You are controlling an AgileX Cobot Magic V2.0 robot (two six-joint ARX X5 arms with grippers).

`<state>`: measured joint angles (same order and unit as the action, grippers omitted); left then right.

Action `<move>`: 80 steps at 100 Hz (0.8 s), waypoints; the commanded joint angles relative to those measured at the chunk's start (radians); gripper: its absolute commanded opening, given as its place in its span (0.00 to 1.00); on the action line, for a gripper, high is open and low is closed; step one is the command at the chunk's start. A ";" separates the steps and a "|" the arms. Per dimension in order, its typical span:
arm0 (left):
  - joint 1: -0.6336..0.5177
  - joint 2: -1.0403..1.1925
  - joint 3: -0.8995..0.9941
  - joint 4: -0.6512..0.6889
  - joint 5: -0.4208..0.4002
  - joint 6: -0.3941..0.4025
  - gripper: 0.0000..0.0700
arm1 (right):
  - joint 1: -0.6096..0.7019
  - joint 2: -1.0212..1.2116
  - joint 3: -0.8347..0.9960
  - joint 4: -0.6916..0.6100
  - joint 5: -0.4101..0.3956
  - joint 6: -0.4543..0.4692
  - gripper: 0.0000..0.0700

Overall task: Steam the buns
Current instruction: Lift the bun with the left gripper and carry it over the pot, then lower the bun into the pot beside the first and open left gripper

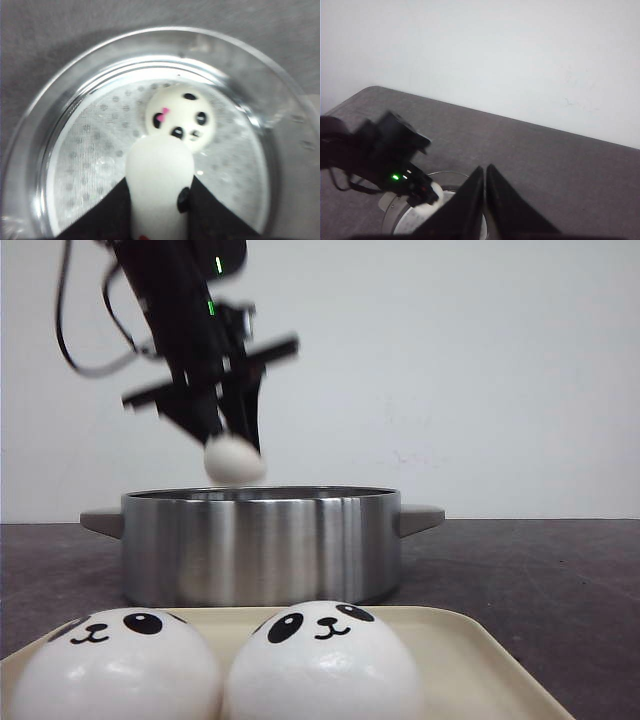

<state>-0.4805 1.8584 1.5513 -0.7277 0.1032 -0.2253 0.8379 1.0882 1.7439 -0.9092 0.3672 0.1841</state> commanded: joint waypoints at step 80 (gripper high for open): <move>0.029 0.166 0.031 0.085 -0.006 0.005 0.69 | 0.011 0.009 0.018 -0.068 0.000 0.045 0.00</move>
<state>-0.4500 1.9999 1.5513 -0.6357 0.1020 -0.2237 0.8379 1.0882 1.7439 -0.9813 0.3672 0.2169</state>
